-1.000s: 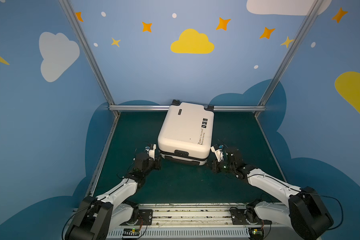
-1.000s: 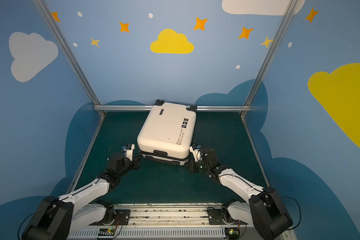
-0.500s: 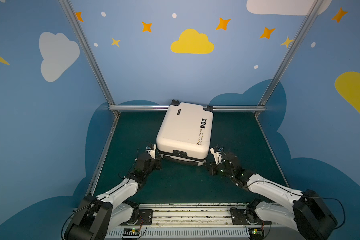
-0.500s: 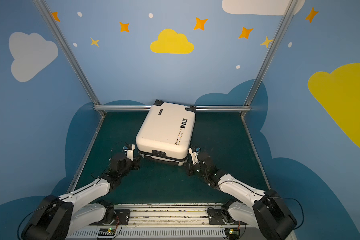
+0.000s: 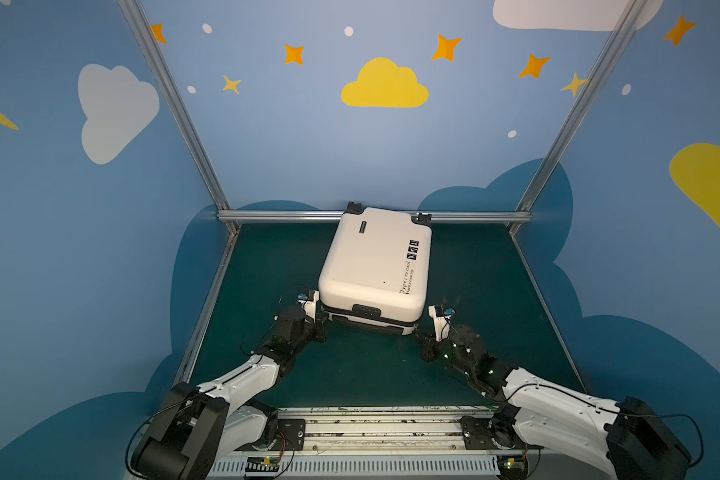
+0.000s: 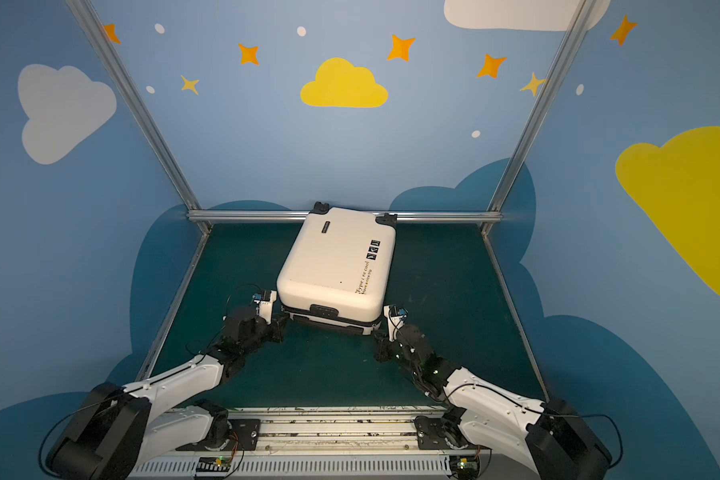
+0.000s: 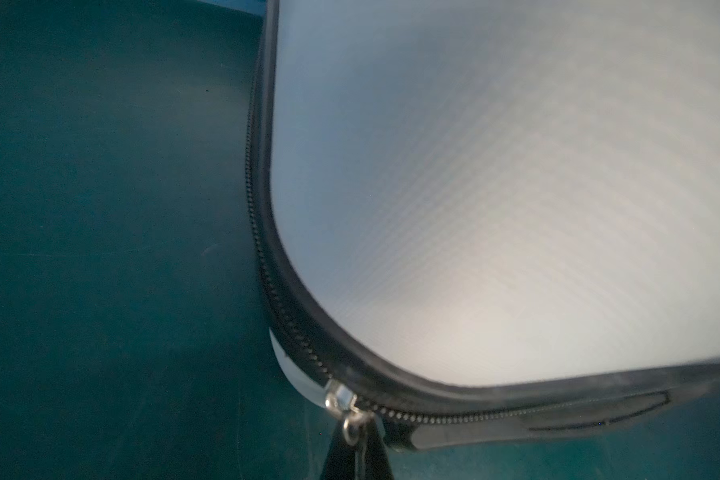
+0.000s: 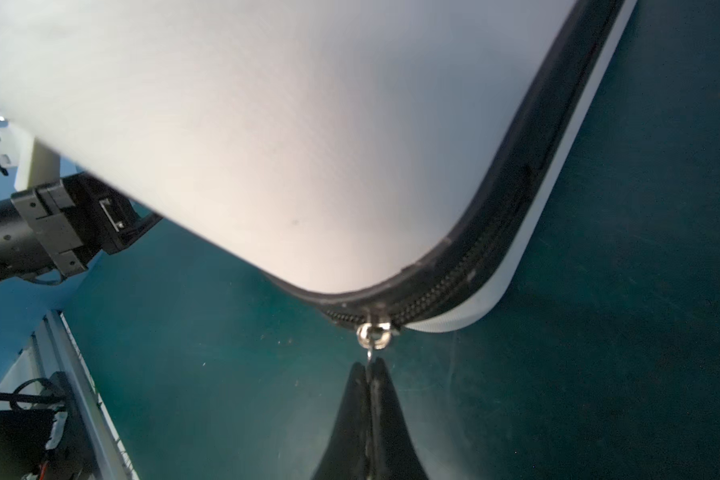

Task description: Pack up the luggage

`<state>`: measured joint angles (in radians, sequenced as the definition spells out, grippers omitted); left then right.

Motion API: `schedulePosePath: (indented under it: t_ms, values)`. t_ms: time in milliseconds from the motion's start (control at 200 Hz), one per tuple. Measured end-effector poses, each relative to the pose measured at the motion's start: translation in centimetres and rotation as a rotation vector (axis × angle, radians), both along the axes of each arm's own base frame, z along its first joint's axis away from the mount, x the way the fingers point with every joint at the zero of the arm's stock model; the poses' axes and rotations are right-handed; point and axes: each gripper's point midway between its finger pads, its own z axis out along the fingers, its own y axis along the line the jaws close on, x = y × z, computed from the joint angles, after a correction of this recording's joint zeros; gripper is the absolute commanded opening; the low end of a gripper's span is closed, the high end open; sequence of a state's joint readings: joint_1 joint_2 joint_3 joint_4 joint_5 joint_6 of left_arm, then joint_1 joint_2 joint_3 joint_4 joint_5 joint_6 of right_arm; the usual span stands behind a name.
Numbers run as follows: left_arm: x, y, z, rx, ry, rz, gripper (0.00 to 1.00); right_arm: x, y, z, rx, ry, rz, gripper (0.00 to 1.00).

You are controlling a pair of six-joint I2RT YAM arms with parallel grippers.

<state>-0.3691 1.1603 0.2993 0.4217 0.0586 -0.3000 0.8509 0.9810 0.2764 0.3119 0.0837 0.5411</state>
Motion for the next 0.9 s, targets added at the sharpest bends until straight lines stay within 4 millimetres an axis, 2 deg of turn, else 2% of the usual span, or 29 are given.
schedulePosePath:
  t_ms: [220, 636, 811, 901]
  values:
    - [0.5, 0.1, 0.1, 0.006, -0.002, 0.016, 0.03, -1.3, 2.3, -0.3, -0.085, -0.066, 0.046, 0.00]
    - [0.4, 0.1, 0.6, 0.006, -0.010, 0.016, 0.03, -0.1, 5.4, 0.7, -0.159, -0.125, 0.085, 0.00]
    - [-0.4, -0.5, 1.2, -0.007, -0.015, -0.008, 0.03, 0.5, 5.1, 0.8, -0.160, -0.116, 0.090, 0.00]
    - [-1.0, -0.8, 1.6, -0.022, -0.027, -0.018, 0.03, 1.4, 4.0, 0.9, -0.151, -0.099, 0.065, 0.00]
